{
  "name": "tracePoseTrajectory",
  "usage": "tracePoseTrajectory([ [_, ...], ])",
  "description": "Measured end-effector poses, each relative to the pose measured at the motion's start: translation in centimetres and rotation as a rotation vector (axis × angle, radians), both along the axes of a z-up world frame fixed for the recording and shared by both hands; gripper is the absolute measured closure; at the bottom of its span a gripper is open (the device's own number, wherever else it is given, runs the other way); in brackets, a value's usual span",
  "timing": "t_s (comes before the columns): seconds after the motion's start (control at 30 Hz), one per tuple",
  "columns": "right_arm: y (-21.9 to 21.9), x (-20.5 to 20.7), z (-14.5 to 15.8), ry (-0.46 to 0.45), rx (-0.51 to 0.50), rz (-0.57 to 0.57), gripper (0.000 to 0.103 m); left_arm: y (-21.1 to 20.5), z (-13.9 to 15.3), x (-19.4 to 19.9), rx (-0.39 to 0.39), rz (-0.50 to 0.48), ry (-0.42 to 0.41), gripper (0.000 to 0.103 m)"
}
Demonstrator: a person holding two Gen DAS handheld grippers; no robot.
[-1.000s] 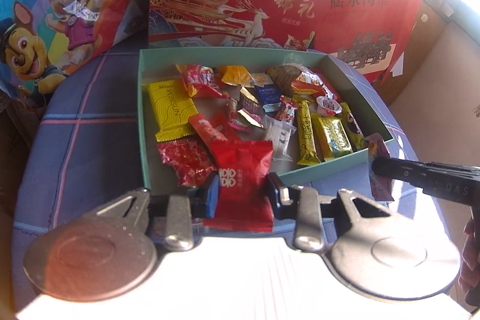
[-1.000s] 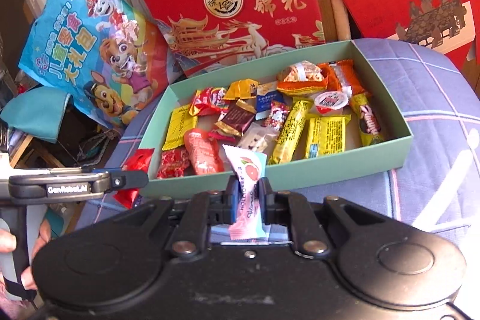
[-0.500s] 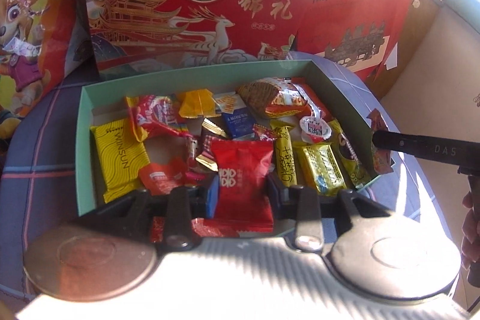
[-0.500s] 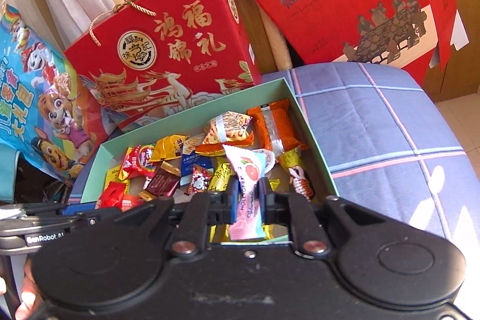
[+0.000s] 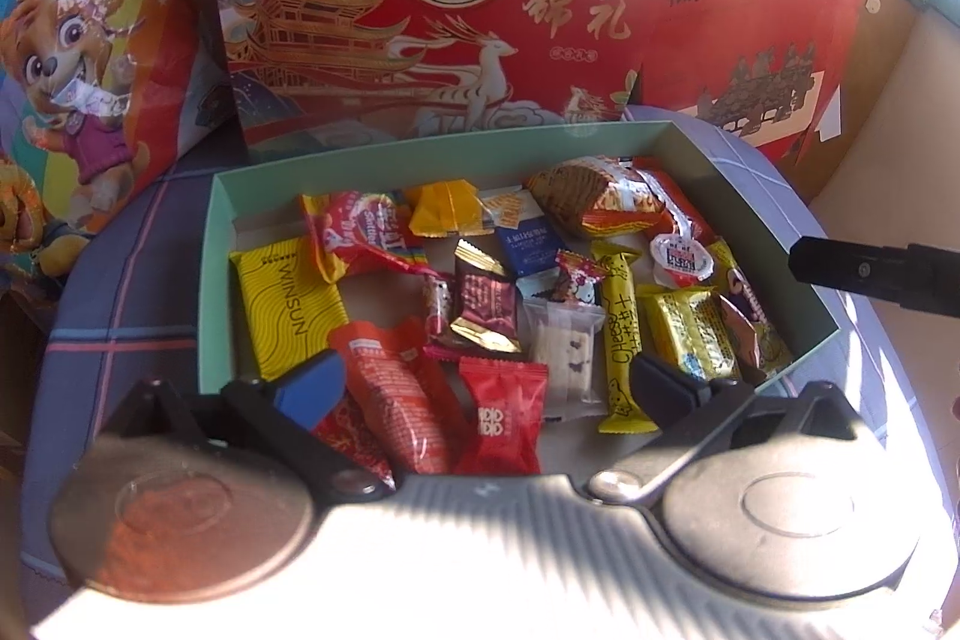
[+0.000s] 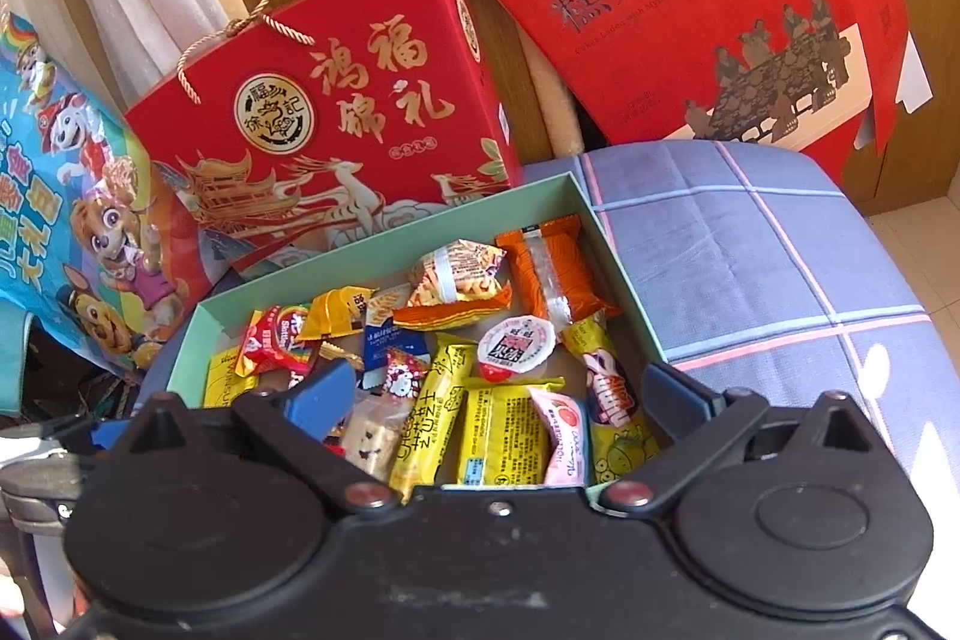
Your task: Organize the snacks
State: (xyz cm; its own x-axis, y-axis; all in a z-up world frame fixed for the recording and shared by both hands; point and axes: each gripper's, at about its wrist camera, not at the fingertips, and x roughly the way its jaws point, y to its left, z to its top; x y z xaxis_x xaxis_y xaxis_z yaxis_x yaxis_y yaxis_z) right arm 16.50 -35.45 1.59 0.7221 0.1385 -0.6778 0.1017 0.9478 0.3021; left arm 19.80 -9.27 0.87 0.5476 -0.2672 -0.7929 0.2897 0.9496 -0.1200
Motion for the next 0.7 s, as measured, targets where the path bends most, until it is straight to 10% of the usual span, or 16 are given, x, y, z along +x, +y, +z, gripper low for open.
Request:
tracePoseTrajectory([
  [0.7, 6.8, -6.6, 0.7, 0.019, 0.045, 0.149, 0.000, 7.4, -0.5, -7.9, 0.027, 0.104, 0.017, 0.000],
])
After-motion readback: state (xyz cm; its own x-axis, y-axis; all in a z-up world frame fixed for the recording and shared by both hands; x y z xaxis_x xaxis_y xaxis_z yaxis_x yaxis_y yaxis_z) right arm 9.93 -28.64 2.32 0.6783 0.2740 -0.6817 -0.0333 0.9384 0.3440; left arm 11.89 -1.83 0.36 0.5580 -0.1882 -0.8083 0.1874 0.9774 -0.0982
